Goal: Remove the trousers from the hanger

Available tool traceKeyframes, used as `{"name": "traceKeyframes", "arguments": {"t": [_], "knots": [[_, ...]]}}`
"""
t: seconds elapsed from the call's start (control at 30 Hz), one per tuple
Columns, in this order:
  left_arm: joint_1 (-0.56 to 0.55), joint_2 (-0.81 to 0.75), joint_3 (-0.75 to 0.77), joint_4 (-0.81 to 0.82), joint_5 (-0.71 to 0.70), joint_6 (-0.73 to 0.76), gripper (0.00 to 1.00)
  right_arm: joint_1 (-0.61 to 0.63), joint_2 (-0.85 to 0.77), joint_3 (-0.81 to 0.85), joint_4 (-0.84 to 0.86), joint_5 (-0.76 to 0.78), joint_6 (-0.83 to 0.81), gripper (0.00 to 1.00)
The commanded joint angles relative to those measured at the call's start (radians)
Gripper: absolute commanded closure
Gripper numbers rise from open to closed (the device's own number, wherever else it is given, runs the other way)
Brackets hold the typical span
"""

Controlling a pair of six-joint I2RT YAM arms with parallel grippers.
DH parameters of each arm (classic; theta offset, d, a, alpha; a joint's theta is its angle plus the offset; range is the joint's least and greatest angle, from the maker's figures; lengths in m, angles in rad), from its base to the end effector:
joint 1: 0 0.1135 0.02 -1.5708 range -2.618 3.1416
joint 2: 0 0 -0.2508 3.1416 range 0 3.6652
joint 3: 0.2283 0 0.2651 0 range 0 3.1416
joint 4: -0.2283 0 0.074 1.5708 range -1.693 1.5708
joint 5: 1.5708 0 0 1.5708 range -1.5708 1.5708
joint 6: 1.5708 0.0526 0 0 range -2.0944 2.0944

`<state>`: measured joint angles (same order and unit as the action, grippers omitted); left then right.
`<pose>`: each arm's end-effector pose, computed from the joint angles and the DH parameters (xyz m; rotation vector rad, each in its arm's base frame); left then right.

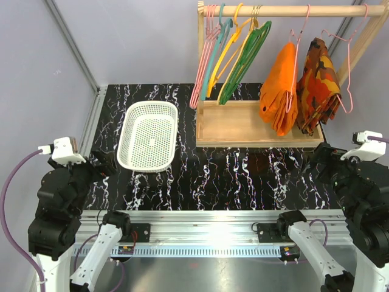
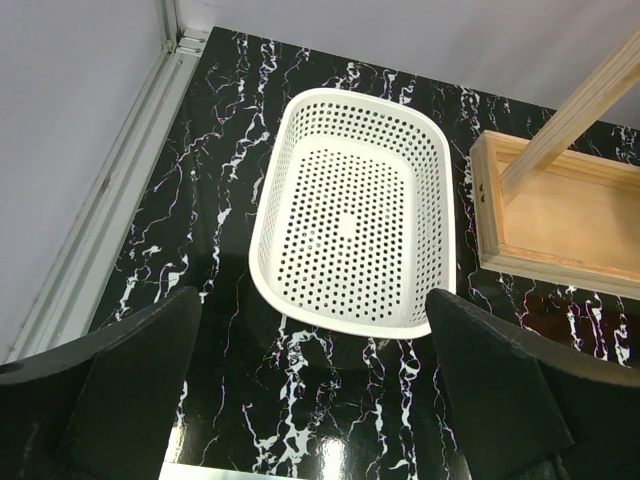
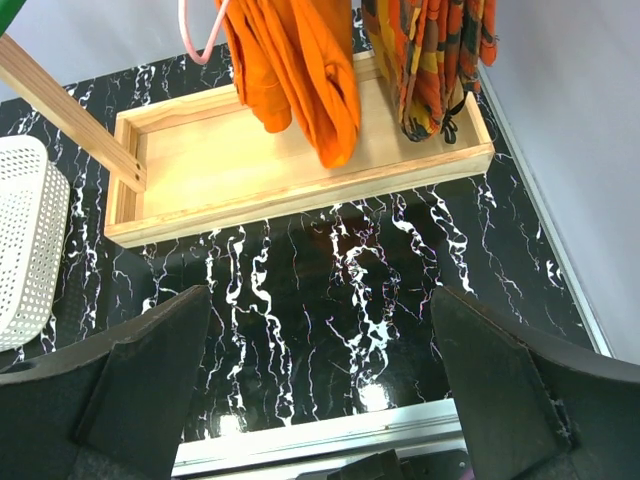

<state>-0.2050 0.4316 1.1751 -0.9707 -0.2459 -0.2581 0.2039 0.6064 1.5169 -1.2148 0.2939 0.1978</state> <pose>0.0647 -0.0004 0.4092 -0.2226 1.7785 -0.1110 0.0457 -0.0061 0.4599 0.1955 1.8514 0.0026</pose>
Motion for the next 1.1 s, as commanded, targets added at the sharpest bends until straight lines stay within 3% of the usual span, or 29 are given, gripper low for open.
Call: {"name": "traceKeyframes", "arguments": {"t": [0.0,0.23,0.67,0.77,1.07], "knots": [[-0.004,0.001,-0.002,0.05,0.04,0.017,0.01,0.006,0.027,0.008,0.054,-0.044,-0.017,0.01],[-0.004,0.032,0.014,0.049,0.076,0.016,0.01,0.008,0.073,0.032,0.116,-0.105,-0.061,0.01],[-0.002,0.059,0.024,0.032,0.178,0.031,0.01,0.008,0.432,0.284,0.239,-0.056,-0.132,0.0],[-0.002,0.064,0.015,0.027,0.192,0.03,0.01,0.008,0.554,0.376,0.225,-0.09,-0.132,0.08],[-0.004,0.044,-0.009,0.007,0.224,0.028,0.01,0.005,0.803,0.563,0.23,-0.003,-0.13,0.16]]}}
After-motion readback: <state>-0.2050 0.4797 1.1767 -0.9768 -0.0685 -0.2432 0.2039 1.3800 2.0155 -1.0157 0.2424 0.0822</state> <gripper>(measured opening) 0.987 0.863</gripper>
